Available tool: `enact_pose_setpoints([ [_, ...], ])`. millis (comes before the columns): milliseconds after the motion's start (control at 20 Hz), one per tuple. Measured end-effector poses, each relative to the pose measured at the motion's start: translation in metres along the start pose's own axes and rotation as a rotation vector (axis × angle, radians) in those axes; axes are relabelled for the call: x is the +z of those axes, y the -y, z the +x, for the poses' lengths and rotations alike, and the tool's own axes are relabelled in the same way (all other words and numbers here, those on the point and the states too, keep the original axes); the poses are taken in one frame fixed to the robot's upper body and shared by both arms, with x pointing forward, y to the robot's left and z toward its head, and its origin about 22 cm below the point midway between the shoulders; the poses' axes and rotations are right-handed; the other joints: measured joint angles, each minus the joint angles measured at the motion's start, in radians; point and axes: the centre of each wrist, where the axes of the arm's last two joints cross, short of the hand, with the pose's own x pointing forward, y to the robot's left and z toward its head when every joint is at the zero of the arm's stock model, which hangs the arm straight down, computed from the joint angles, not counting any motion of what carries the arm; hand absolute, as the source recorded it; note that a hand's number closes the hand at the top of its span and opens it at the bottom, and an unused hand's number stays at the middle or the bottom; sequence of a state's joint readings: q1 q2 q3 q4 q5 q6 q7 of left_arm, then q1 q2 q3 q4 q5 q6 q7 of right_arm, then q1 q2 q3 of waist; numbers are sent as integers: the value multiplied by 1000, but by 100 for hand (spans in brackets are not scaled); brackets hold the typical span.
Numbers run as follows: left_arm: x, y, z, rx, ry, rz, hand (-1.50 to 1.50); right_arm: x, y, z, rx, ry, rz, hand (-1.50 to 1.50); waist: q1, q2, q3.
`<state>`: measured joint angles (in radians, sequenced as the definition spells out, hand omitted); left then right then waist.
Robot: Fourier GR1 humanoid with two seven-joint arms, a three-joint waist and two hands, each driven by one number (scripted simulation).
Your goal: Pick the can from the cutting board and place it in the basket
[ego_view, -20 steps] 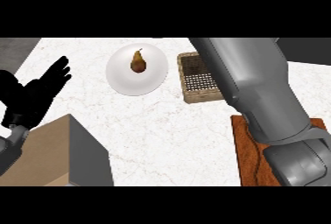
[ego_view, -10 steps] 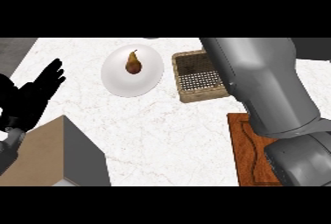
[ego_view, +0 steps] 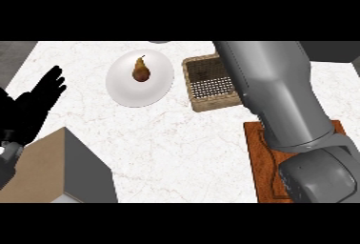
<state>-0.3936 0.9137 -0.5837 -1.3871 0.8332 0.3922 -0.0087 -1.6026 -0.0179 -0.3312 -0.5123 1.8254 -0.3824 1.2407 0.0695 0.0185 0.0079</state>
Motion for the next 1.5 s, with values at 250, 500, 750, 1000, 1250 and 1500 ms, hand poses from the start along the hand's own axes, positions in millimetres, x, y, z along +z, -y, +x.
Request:
enact_pose_setpoints([
  [250, 2, -5, -4, -7, -14, 22, 0, -15, -11, -20, 2, -49, -56, -150, -21, -3, 1],
  [500, 1, -3, -4, -3, -5, 24, 0, -20, -23, -35, 8, -98, -67, -150, -16, -3, 2],
  [750, -2, 1, -3, 2, -4, 15, 0, -20, -26, -40, -13, -98, -98, -150, -4, -7, 3],
  [1000, -1, -1, -5, 4, -6, 18, 0, -34, -6, -41, -119, -129, -207, -150, -12, -12, 2],
  [1250, 0, -3, -9, 7, -26, 25, 0, -52, 27, -43, -244, -194, -346, -150, -24, -24, 1],
  [1500, 0, -2, -12, 14, -34, 22, 0, -60, 52, -51, -337, -254, -417, -150, -25, -37, 1],
])
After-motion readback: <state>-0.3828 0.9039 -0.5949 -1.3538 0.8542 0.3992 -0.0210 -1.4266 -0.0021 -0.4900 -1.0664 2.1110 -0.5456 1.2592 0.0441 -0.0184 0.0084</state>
